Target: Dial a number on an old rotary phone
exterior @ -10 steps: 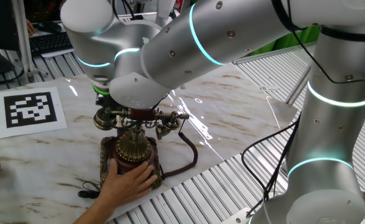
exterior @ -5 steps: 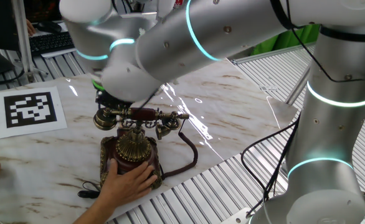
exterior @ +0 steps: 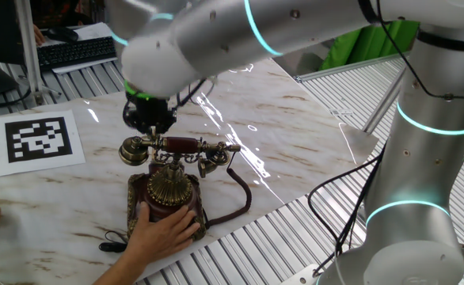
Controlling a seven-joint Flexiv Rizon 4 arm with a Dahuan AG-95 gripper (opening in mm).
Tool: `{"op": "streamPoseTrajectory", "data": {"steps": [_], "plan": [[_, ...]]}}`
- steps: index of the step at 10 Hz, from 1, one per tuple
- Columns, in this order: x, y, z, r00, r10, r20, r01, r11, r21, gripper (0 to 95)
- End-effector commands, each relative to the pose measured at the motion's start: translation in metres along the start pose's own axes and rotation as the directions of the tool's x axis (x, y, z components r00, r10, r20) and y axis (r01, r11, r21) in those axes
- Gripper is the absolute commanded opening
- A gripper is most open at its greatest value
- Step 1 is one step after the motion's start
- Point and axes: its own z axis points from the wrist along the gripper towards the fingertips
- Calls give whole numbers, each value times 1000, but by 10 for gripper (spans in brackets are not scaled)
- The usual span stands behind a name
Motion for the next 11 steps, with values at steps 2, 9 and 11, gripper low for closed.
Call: {"op": "streamPoseTrajectory", "data": {"steps": [2,9,11], "plan": [[-2,-2,-6,998,-10,-58,9,1000,-18,0],[-19,-11,-8,988,-59,-146,52,997,-50,0],[-20,-12,-7,987,-70,-146,64,997,-47,0]]}}
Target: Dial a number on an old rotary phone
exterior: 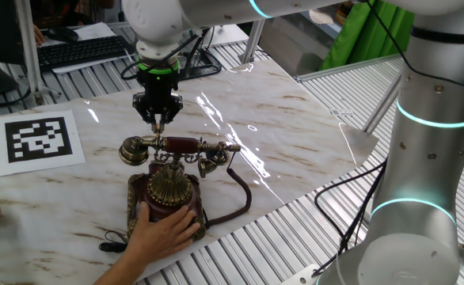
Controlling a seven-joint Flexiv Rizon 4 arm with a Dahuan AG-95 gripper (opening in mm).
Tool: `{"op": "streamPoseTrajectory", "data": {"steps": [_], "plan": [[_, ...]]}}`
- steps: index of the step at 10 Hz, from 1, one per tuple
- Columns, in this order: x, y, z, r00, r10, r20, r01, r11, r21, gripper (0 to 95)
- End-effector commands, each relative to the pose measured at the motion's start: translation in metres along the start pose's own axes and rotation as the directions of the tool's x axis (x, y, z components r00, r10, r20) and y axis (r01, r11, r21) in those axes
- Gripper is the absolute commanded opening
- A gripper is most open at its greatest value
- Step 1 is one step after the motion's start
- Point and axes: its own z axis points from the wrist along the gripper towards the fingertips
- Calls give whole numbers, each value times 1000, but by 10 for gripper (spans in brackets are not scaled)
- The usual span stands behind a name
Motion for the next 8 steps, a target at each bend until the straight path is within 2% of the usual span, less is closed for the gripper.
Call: {"op": "streamPoseTrajectory", "data": {"steps": [1,6,8], "plan": [[-2,-3,-1,1000,-13,4,13,1000,4,0],[-14,-14,5,999,-50,2,50,999,7,0],[-19,-20,7,998,-63,-14,63,998,2,0]]}}
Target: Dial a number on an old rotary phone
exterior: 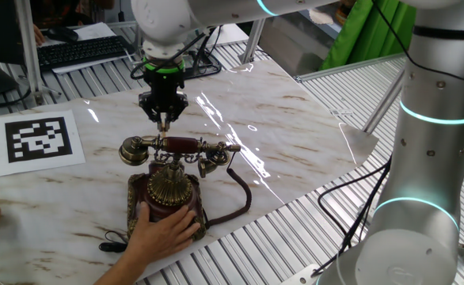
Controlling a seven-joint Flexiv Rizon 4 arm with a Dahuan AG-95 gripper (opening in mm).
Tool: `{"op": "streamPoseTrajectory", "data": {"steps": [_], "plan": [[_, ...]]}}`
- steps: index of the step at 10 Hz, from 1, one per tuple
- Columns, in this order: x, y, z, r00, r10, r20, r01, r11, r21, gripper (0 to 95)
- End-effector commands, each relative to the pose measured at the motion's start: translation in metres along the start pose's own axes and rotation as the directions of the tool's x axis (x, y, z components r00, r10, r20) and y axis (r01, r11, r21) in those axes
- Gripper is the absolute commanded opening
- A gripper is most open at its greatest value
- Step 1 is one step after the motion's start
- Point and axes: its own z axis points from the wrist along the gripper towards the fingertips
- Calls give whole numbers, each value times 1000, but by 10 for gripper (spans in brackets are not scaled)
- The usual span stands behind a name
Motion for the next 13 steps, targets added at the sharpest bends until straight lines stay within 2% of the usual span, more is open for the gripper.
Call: {"op": "streamPoseTrajectory", "data": {"steps": [1,4,7,13], "plan": [[-4,-6,1,1000,-15,-15,15,1000,-4,0],[-6,-8,3,1000,-24,-17,24,1000,-1,0],[-15,-16,11,999,-49,-12,49,999,-5,0],[-13,-16,12,999,-28,-24,28,1000,-7,0]]}}
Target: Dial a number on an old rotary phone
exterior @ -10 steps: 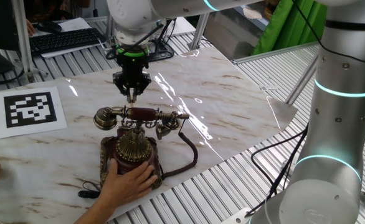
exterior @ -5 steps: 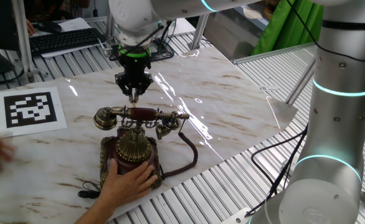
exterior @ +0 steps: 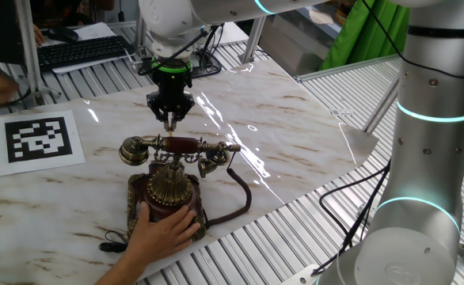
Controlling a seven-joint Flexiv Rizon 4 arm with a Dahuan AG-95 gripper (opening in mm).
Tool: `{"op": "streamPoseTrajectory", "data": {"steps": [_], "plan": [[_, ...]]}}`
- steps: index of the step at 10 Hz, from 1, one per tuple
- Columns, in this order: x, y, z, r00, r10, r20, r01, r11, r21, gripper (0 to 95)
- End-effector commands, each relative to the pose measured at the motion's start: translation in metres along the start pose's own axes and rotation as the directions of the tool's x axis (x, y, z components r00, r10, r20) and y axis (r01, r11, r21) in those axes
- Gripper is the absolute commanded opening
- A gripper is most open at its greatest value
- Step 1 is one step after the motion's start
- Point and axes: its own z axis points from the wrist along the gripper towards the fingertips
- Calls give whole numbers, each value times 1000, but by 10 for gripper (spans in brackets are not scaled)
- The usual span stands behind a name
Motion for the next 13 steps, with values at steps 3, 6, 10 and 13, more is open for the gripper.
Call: {"op": "streamPoseTrajectory", "data": {"steps": [3,6,10,13], "plan": [[1,-2,0,1000,2,6,-2,1000,5,0],[1,-1,0,1000,10,3,-10,1000,5,0],[1,-1,0,1000,8,3,-8,1000,5,0],[1,-1,0,1000,8,0,-8,1000,5,0]]}}
